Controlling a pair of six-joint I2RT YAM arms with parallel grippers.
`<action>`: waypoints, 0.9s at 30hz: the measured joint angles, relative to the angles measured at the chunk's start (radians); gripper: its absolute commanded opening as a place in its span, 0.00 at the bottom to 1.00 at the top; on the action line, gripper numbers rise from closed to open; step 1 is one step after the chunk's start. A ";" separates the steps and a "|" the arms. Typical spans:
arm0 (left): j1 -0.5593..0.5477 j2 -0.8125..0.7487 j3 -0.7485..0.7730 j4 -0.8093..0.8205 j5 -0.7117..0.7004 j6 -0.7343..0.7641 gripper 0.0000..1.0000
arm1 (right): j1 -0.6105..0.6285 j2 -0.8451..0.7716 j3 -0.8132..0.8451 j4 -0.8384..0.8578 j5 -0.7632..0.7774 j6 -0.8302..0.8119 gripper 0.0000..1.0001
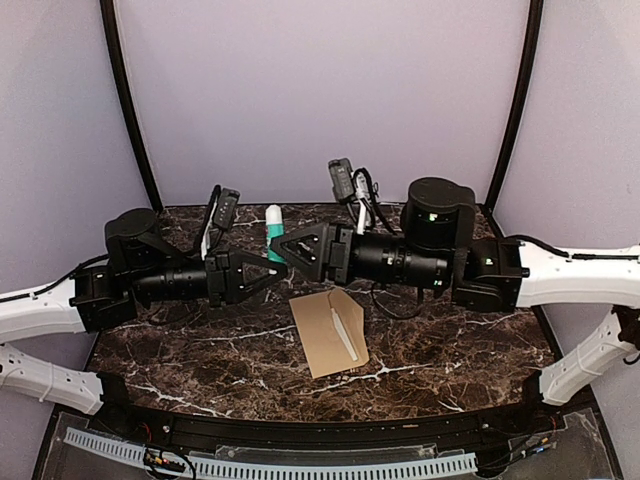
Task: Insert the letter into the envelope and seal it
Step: Unscrew the solid glue.
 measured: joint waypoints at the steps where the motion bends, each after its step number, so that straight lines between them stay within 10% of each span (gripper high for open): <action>1: 0.000 0.004 0.000 0.006 0.008 0.000 0.00 | -0.002 0.002 0.000 -0.003 -0.002 0.000 0.47; 11: 0.000 0.026 0.000 0.038 0.062 0.000 0.00 | -0.006 0.043 0.019 -0.019 -0.040 -0.006 0.34; 14: 0.000 0.029 0.000 0.042 0.069 0.000 0.03 | -0.006 0.050 0.020 -0.025 -0.043 -0.012 0.11; 22: 0.000 0.031 0.000 0.044 0.073 -0.008 0.80 | -0.022 0.048 0.018 -0.028 -0.051 -0.021 0.06; 27: 0.002 0.015 0.003 0.018 0.034 -0.026 0.96 | -0.043 0.019 -0.004 -0.035 -0.079 -0.037 0.06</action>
